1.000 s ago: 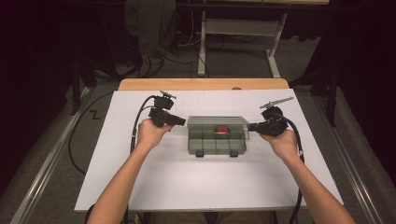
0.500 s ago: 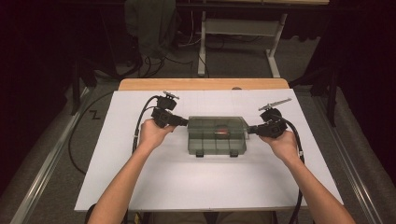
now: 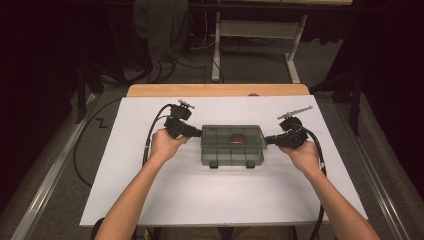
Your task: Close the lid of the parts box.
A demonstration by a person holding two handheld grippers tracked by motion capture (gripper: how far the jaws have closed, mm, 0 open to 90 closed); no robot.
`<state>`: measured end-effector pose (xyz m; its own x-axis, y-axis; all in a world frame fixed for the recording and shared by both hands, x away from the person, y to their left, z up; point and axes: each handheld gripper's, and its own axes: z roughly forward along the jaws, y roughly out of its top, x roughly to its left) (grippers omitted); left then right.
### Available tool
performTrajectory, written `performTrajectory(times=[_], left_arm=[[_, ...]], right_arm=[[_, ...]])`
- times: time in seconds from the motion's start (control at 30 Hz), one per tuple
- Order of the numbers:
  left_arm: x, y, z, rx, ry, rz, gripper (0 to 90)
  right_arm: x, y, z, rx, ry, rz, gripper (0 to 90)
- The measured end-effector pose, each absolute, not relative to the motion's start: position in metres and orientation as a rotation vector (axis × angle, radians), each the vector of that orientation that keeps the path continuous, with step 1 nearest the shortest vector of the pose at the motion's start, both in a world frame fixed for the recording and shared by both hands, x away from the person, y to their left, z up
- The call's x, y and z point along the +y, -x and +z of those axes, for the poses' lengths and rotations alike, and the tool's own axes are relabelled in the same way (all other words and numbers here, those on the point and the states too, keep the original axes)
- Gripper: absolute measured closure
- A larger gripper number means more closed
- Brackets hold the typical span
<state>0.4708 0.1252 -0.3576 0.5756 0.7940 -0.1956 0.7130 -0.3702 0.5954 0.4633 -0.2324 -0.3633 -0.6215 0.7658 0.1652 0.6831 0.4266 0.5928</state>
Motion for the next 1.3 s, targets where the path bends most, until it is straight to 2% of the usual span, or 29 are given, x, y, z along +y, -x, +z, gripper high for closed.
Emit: performTrajectory(times=[0.37,0.7,1.3], left_arm=[[0.114,-0.463,-0.363,1.168,-2.213,0.226,67.9],[0.108,-0.458,-0.369,1.139,-2.217,0.217,73.0],[0.102,-0.454,-0.375,1.117,-2.225,0.205,73.1]], right_arm=[[-0.228,-0.463,-0.366,2.554,-1.284,0.970,90.0],[-0.225,-0.462,-0.368,2.561,-1.273,0.976,90.0],[-0.216,-0.462,-0.373,2.588,-1.240,0.986,90.0]])
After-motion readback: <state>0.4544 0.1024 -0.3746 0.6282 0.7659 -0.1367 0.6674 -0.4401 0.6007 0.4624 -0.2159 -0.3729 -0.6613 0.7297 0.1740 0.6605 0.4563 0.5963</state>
